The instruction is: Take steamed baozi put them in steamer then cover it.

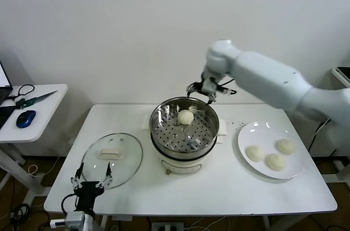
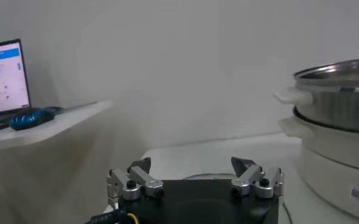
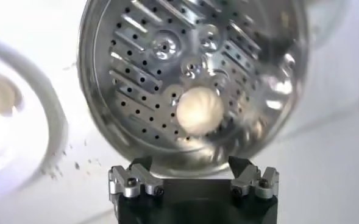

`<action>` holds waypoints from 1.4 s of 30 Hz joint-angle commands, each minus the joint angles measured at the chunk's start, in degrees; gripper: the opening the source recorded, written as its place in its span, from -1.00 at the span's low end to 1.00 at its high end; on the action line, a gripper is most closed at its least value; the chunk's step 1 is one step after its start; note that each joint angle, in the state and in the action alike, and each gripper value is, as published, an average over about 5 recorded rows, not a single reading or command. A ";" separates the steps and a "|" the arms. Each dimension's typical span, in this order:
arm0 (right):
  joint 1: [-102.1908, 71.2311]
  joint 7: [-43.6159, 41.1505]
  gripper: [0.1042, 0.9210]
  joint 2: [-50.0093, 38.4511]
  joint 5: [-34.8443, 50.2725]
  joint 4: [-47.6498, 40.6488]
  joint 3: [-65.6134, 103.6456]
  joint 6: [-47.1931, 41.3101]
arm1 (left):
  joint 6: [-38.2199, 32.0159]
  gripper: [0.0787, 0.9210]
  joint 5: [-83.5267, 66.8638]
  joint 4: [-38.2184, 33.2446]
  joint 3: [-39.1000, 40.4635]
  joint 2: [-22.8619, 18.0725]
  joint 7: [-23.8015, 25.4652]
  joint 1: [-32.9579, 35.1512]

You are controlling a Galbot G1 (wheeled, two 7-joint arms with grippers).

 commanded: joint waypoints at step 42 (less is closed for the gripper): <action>-30.12 0.17 0.76 -13.56 6.16 -10.83 11.59 -22.42 | 0.00 0.77 0.98 0.99 0.17 -0.70 0.08 2.08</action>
